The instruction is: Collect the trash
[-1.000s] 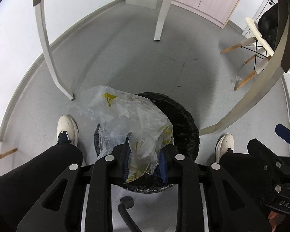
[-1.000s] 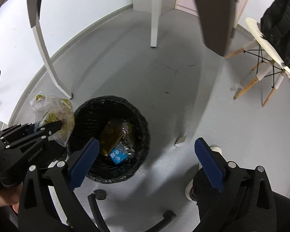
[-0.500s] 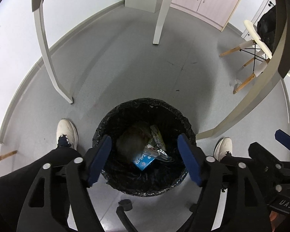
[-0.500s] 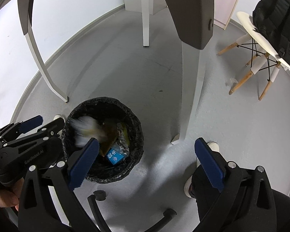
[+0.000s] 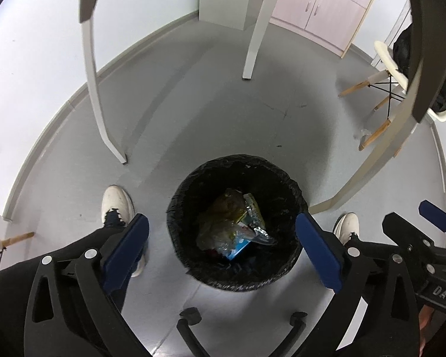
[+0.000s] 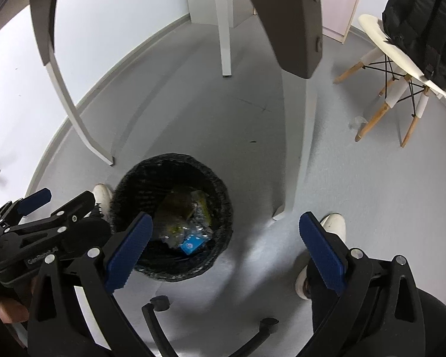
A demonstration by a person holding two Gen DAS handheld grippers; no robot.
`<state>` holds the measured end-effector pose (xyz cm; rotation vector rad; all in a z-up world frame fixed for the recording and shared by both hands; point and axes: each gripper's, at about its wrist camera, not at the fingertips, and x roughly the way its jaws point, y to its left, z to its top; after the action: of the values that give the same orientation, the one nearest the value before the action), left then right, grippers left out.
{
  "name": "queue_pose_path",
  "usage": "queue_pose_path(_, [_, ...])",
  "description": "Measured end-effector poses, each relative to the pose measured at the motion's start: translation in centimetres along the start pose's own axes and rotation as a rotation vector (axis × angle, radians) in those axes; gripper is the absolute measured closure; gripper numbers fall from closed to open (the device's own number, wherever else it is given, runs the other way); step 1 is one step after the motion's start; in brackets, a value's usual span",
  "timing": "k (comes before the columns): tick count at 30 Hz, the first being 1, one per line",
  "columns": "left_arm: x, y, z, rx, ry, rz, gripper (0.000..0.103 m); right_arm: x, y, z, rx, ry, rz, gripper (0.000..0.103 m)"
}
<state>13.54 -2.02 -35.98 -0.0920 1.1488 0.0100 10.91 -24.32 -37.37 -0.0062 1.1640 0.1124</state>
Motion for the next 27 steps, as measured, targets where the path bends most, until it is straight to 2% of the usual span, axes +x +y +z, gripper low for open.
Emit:
queue_pose_path(4, [-2.6, 1.1, -1.2, 0.001, -0.021, -0.001, 0.006, -2.0, 1.3, -0.8, -0.008, -0.029, -0.008, 0.008])
queue_pose_path(7, [-5.8, 1.6, -2.5, 0.032, -0.06, 0.017, 0.006, -4.7, 2.3, -1.7, -0.009, -0.068, -0.018, 0.008])
queue_pose_path(13, [-12.4, 2.9, -4.7, 0.021, -0.112, -0.005, 0.006, -10.1, 4.0, -4.0, -0.021, -0.125, -0.046, 0.008])
queue_pose_path(19, [-19.3, 3.6, -6.4, 0.025, -0.17, -0.026, 0.006, -17.6, 6.2, -6.1, -0.049, -0.202, -0.051, 0.008])
queue_pose_path(27, [-29.9, 3.1, -6.6, 0.03, -0.313, -0.023, 0.006, -27.3, 7.6, -7.2, -0.066, -0.299, -0.031, 0.008])
